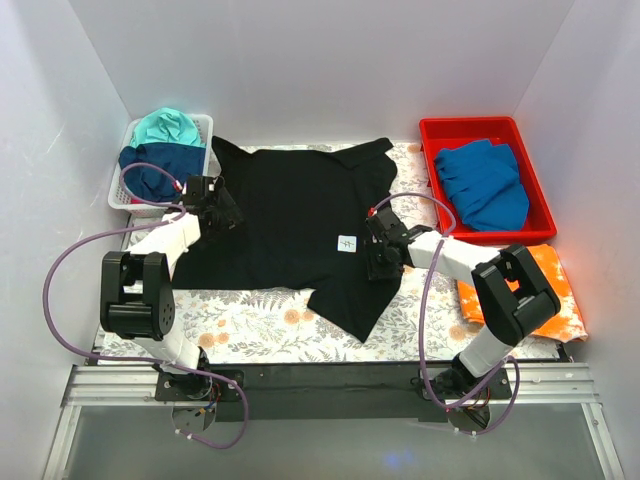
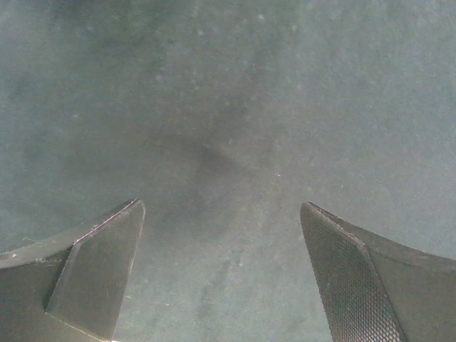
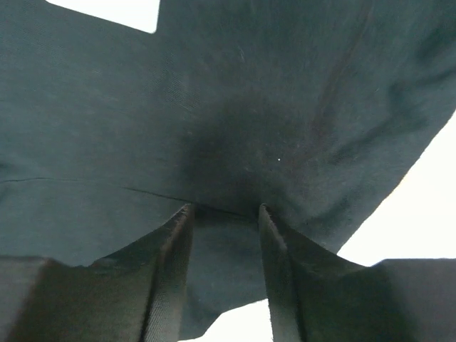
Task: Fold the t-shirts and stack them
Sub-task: Flatten the tshirt out
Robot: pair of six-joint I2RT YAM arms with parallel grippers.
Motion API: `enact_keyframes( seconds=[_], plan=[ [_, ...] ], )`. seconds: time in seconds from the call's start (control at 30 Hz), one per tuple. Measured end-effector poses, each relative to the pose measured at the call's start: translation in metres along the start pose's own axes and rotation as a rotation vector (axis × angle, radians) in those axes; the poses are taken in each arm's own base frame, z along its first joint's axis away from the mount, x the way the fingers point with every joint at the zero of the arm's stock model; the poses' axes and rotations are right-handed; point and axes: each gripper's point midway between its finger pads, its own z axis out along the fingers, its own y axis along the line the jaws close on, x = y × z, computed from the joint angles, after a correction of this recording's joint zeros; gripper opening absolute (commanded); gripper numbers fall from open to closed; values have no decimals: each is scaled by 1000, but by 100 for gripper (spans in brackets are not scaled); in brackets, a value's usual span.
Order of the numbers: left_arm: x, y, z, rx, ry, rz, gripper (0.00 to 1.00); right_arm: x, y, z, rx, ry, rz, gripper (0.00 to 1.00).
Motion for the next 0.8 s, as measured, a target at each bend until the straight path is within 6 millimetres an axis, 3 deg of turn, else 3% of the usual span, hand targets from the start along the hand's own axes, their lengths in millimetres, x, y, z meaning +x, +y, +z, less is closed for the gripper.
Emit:
enact_keyframes(
  seconds=[0.23,0.4,0.53,0.8],
  plan=[
    [9,15,4,-42,17,-17,90,13,-9,3,37,31,16,45],
    [23,32,1,-101,39,-34,90,41,-30,-9,126,91,49,45],
    [32,45,-14,-137,38,-48,90,70,-46,-23,176,138,92,45],
    [24,46,-43,-127,-20,-68,90,110,-64,-45,222,195,143,46]
  ],
)
